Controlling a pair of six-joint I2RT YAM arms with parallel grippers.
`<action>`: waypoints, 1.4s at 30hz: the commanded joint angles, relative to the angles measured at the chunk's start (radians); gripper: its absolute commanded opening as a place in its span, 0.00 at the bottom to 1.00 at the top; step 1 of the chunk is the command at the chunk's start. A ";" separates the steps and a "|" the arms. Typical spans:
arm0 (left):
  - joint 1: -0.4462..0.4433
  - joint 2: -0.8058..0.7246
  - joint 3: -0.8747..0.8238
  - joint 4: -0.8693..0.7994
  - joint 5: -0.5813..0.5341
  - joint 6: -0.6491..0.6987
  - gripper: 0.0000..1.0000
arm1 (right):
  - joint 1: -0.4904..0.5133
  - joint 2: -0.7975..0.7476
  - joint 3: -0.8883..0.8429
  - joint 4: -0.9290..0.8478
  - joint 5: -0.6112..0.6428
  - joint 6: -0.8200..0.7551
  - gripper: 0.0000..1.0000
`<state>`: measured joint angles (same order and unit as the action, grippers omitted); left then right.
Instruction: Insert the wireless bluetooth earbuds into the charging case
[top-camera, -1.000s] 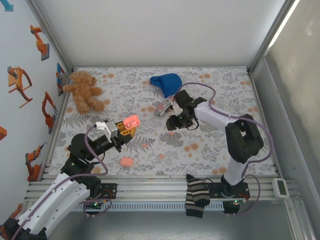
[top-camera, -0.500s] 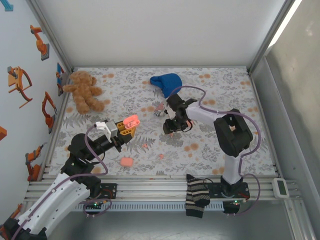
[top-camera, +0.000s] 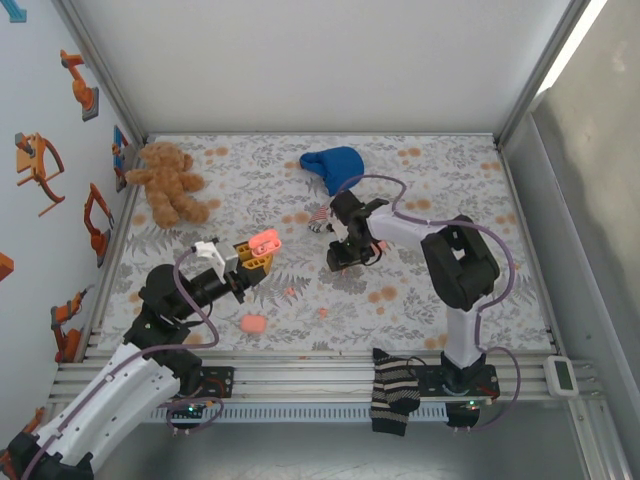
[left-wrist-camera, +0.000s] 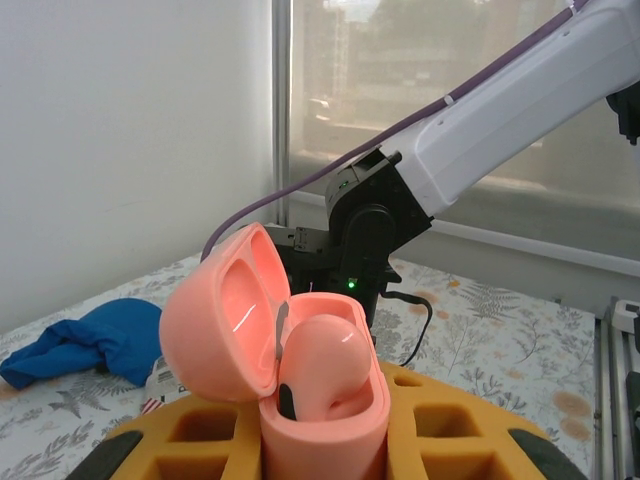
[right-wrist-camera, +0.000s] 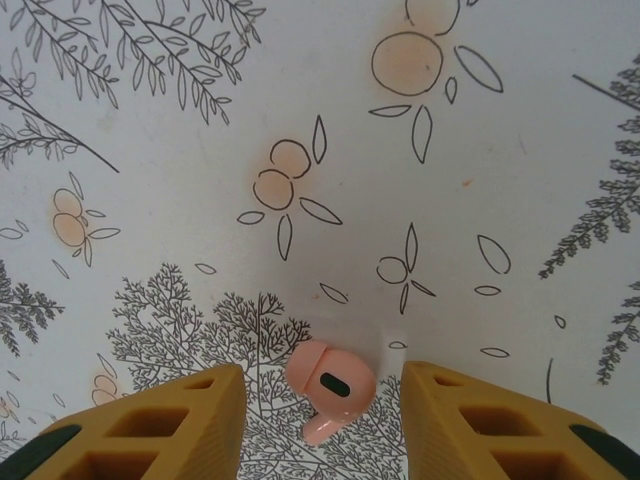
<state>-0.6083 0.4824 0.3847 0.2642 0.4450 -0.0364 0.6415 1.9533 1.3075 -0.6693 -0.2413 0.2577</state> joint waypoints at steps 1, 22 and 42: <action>-0.005 0.004 0.014 0.020 0.010 0.015 0.00 | 0.009 0.019 0.033 -0.026 0.017 -0.011 0.42; -0.005 -0.005 0.014 0.001 0.005 0.018 0.00 | 0.035 0.053 0.038 -0.045 0.050 -0.017 0.36; -0.005 -0.030 0.011 -0.016 -0.011 0.023 0.00 | 0.044 0.064 0.055 -0.048 0.046 -0.021 0.26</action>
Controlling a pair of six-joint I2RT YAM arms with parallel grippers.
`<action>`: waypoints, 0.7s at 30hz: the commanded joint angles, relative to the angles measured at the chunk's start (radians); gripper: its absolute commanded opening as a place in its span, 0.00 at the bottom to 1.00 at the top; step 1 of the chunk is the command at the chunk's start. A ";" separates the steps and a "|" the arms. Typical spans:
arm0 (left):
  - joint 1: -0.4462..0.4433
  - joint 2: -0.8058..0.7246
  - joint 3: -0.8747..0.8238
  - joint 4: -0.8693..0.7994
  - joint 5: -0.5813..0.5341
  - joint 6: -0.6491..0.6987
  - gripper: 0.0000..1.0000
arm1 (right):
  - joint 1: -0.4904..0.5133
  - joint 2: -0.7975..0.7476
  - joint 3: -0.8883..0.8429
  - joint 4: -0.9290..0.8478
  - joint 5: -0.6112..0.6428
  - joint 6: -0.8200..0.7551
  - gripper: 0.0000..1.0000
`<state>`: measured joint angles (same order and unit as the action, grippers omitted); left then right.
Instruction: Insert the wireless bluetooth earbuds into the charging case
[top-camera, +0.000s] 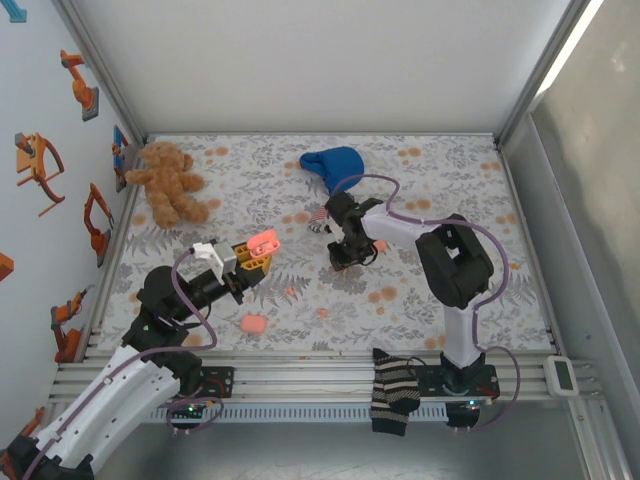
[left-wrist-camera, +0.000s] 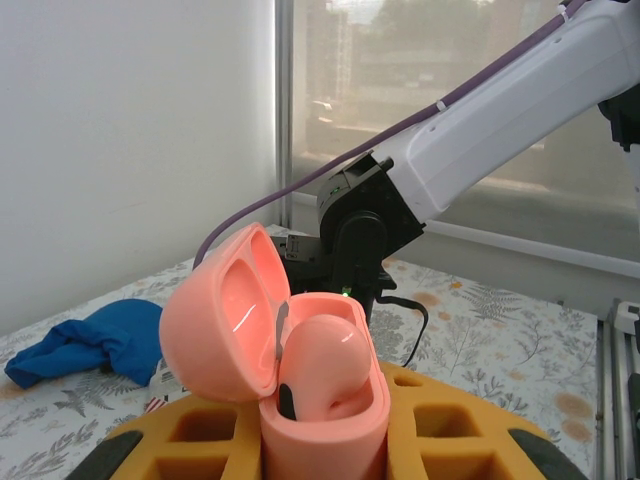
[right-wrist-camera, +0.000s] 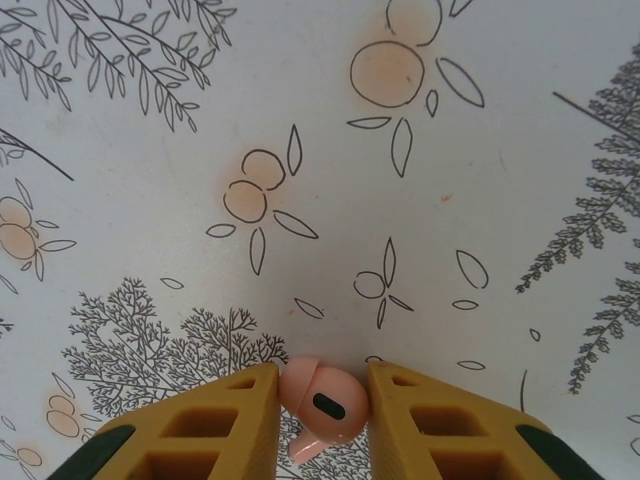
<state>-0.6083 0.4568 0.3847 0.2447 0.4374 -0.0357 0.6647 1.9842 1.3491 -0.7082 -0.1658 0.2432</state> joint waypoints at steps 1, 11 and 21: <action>-0.005 -0.004 0.011 0.002 -0.003 0.022 0.00 | 0.021 0.031 0.015 -0.009 -0.028 -0.005 0.26; -0.005 0.002 0.011 0.005 -0.002 0.018 0.00 | 0.021 -0.021 0.007 0.000 -0.015 -0.014 0.25; -0.005 0.020 0.015 0.021 0.000 0.012 0.00 | 0.021 -0.074 -0.002 0.002 0.012 -0.036 0.25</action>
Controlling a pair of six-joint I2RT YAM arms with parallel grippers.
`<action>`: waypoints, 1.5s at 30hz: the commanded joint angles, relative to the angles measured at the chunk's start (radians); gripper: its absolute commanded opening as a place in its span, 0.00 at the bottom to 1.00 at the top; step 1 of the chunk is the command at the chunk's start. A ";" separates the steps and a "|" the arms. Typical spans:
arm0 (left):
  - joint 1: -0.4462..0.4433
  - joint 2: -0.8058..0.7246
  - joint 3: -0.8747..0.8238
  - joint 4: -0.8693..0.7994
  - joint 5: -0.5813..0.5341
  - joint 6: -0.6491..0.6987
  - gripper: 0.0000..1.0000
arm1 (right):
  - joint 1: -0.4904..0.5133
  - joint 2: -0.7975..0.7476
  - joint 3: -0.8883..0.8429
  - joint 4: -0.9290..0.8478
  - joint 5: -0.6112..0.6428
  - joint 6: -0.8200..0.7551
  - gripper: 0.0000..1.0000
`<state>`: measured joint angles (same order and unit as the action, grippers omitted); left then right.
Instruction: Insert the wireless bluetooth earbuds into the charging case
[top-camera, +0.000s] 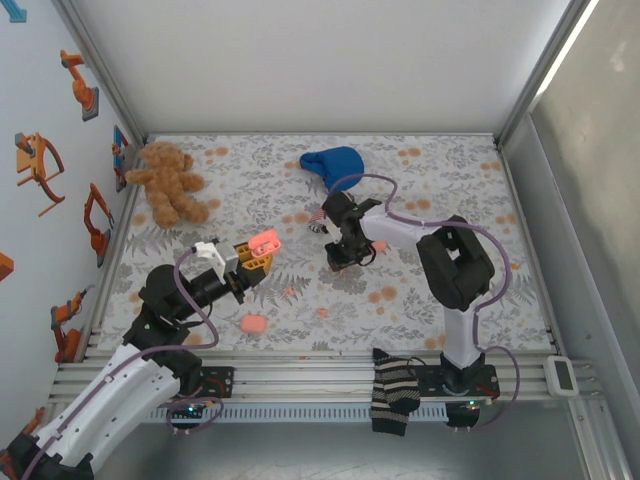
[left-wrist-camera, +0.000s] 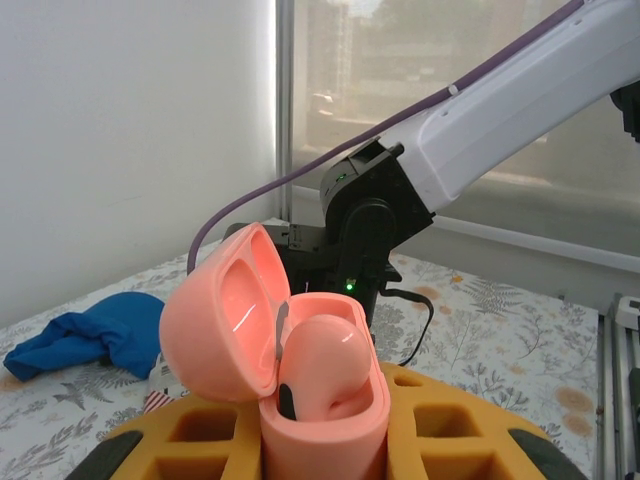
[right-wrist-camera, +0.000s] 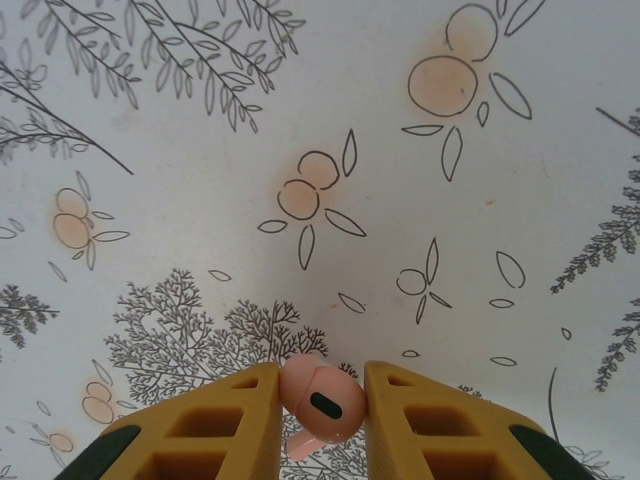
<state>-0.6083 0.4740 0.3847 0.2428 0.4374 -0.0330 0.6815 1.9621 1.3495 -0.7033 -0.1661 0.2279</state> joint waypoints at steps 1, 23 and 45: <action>-0.005 0.003 0.014 0.024 0.000 0.007 0.00 | 0.004 -0.056 -0.003 -0.002 0.014 -0.020 0.25; -0.005 0.086 -0.004 0.128 -0.001 -0.040 0.00 | 0.005 -0.365 0.002 0.025 0.087 -0.082 0.24; -0.011 0.348 0.076 0.348 0.077 -0.104 0.00 | 0.112 -0.655 0.041 0.264 0.062 -0.277 0.24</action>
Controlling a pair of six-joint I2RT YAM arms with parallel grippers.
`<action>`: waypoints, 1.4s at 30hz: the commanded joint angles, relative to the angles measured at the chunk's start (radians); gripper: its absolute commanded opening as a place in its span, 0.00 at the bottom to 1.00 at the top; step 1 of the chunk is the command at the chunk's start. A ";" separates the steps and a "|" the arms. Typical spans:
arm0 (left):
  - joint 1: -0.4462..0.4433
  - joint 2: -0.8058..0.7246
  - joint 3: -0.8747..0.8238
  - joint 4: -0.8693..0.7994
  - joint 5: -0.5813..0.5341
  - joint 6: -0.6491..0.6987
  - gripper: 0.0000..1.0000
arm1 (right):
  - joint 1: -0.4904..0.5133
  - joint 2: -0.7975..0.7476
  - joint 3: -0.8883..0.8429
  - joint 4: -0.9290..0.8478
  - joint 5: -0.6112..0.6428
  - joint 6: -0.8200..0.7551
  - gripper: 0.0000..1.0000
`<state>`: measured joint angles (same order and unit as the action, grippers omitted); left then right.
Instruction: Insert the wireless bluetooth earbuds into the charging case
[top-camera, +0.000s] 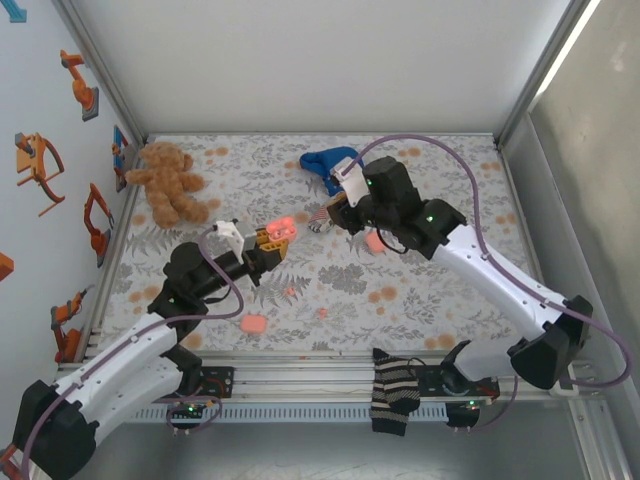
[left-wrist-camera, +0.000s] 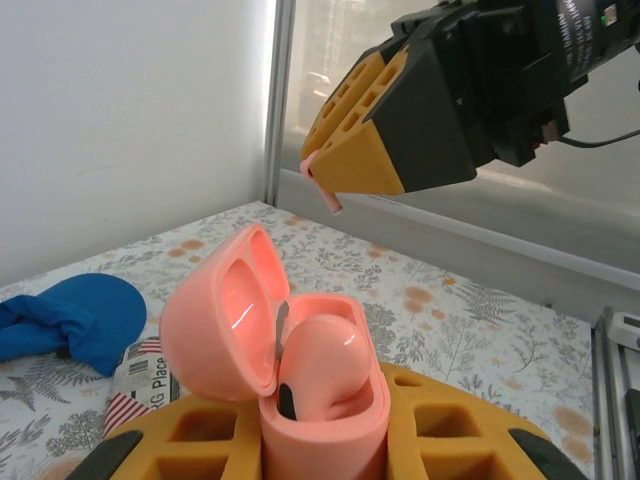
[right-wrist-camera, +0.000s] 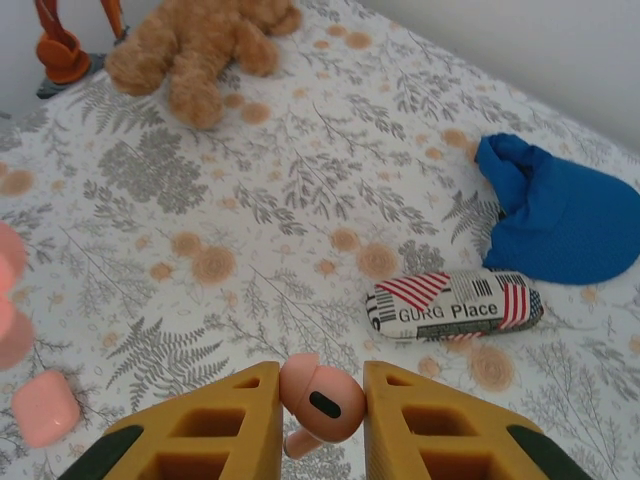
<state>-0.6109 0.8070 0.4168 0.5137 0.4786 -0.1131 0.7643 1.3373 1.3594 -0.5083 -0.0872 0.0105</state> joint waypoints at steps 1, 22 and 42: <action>-0.010 0.022 0.049 0.081 0.039 -0.026 0.00 | 0.043 -0.036 0.027 0.080 -0.004 -0.076 0.24; -0.028 0.062 0.074 0.130 0.055 -0.045 0.00 | 0.176 -0.060 -0.026 0.237 -0.013 -0.198 0.25; -0.039 0.063 0.077 0.144 0.052 -0.048 0.00 | 0.206 -0.034 -0.051 0.237 0.001 -0.210 0.25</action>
<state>-0.6430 0.8795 0.4583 0.6136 0.5167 -0.1486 0.9604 1.2976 1.3151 -0.2939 -0.1028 -0.1844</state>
